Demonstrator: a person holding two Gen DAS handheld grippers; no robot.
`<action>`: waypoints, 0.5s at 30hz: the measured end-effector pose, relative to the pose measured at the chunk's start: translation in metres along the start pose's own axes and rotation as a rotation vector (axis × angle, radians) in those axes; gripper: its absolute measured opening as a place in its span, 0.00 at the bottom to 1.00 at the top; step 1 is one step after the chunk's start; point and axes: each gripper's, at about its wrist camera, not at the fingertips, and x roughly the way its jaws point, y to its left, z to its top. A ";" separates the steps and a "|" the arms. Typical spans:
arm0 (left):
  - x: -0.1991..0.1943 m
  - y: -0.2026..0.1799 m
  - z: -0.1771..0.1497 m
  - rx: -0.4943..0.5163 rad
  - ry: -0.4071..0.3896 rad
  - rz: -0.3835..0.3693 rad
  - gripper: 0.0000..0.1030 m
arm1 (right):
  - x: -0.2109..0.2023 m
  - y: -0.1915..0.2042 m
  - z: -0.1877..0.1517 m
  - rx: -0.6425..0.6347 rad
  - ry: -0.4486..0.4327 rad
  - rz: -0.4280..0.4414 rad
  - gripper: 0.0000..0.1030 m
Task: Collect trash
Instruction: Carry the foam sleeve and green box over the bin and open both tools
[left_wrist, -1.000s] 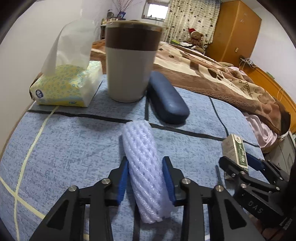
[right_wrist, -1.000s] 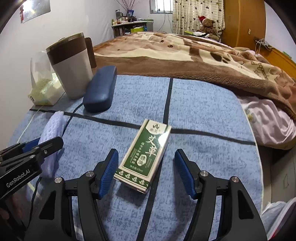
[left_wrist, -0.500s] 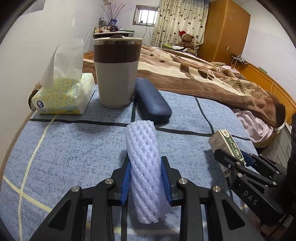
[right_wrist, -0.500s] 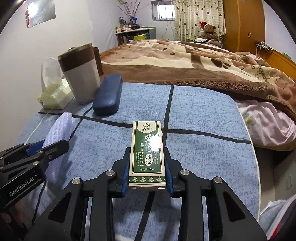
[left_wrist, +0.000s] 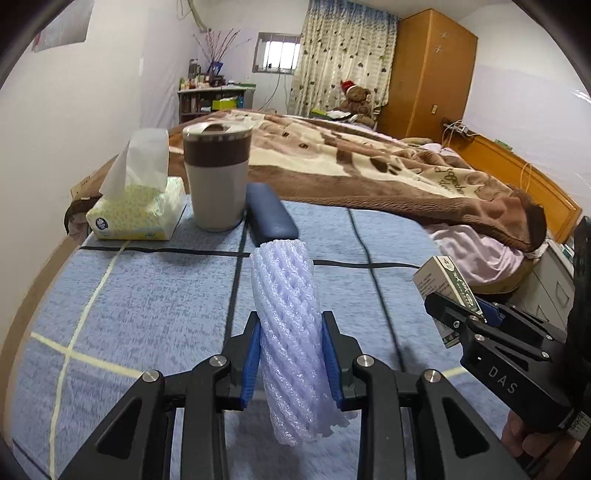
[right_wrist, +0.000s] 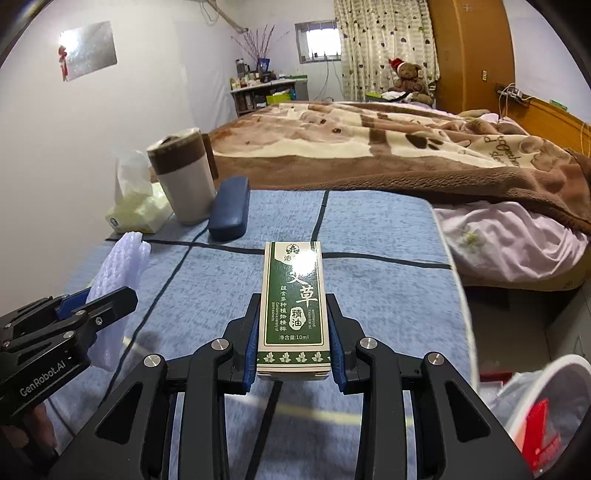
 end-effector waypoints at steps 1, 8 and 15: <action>-0.005 -0.003 -0.001 0.004 -0.004 -0.005 0.30 | -0.004 -0.001 -0.001 0.001 -0.004 -0.001 0.31; -0.051 -0.034 -0.010 0.037 -0.066 -0.037 0.30 | -0.045 -0.014 -0.012 0.030 -0.060 -0.005 0.31; -0.086 -0.068 -0.026 0.079 -0.099 -0.076 0.30 | -0.079 -0.032 -0.025 0.066 -0.103 -0.017 0.32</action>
